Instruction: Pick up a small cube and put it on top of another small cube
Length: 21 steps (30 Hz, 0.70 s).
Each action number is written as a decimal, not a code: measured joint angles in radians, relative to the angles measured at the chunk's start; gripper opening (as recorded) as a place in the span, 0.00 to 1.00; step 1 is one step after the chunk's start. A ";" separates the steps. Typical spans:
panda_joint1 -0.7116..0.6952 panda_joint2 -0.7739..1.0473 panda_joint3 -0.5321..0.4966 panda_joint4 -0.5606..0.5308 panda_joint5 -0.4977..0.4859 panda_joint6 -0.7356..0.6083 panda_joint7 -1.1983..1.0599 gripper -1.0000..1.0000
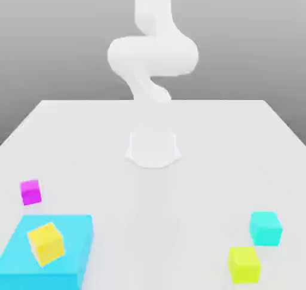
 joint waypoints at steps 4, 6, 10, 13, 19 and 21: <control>-0.020 0.150 0.066 -0.017 -0.037 0.053 0.069 0.50; -0.028 0.223 0.097 -0.025 -0.057 0.079 0.104 0.50; -0.036 0.368 0.152 -0.042 -0.102 0.129 0.177 0.50; -0.037 0.478 0.186 -0.054 -0.137 0.167 0.233 0.50; -0.002 0.695 0.226 -0.078 -0.196 0.243 0.337 0.50; 0.017 0.766 0.230 -0.087 -0.207 0.270 0.365 0.50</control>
